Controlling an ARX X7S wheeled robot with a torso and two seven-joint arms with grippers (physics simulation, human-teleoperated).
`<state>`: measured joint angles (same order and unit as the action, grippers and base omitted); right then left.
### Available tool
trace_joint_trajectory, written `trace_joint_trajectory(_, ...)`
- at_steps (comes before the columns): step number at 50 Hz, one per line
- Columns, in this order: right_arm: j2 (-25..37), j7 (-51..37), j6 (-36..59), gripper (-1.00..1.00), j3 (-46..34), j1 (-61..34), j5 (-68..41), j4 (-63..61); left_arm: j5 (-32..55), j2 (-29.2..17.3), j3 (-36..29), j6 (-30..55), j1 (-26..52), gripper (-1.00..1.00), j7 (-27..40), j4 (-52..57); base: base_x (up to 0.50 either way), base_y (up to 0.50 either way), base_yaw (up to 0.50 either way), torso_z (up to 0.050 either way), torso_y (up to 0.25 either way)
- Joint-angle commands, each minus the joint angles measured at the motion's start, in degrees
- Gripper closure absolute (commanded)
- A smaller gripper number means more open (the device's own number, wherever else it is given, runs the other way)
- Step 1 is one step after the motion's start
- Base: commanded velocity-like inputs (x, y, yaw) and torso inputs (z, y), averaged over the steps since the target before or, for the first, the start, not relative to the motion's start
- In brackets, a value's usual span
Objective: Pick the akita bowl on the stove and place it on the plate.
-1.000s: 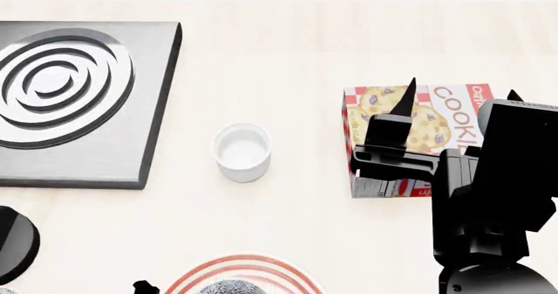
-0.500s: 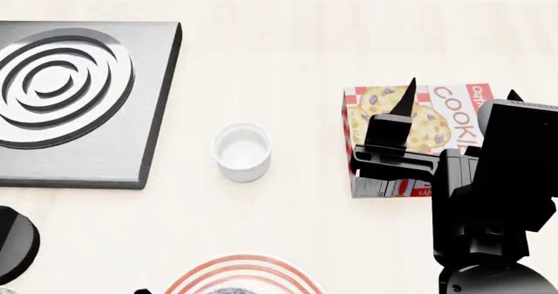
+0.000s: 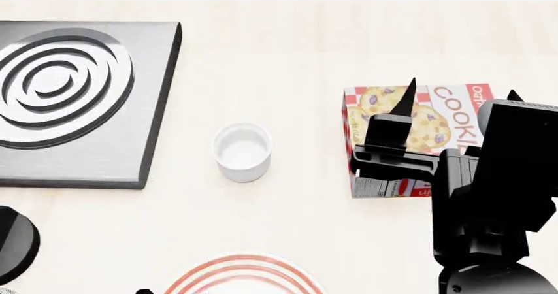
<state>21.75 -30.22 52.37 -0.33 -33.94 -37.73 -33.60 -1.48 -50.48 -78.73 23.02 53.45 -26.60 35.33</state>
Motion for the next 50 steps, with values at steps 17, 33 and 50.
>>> trace_joint_trajectory(17, -0.58, 0.67, -0.47, -1.00, 0.79, 0.13, 0.55, 0.20, 6.62, 1.82, 8.27, 3.60, 2.14, -1.00, 1.11, 4.66, 0.00, 0.00, 0.00, 0.000, 0.000)
trace_joint_trajectory(33, -0.42, 0.44, -0.94, -1.00, 0.56, 0.37, 0.50, 0.27, 14.41, 6.41, 15.13, 8.49, 4.74, -1.00, 3.48, 8.55, 0.00, 0.00, 0.00, 0.000, 0.000)
trace_joint_trajectory(50, -0.19, 0.06, -0.75, -1.00, 0.38, 0.17, 0.06, 0.14, 28.02, 8.99, 26.57, 13.28, 4.03, -1.00, 10.50, 11.32, 0.00, 0.00, 0.00, 0.000, 0.000)
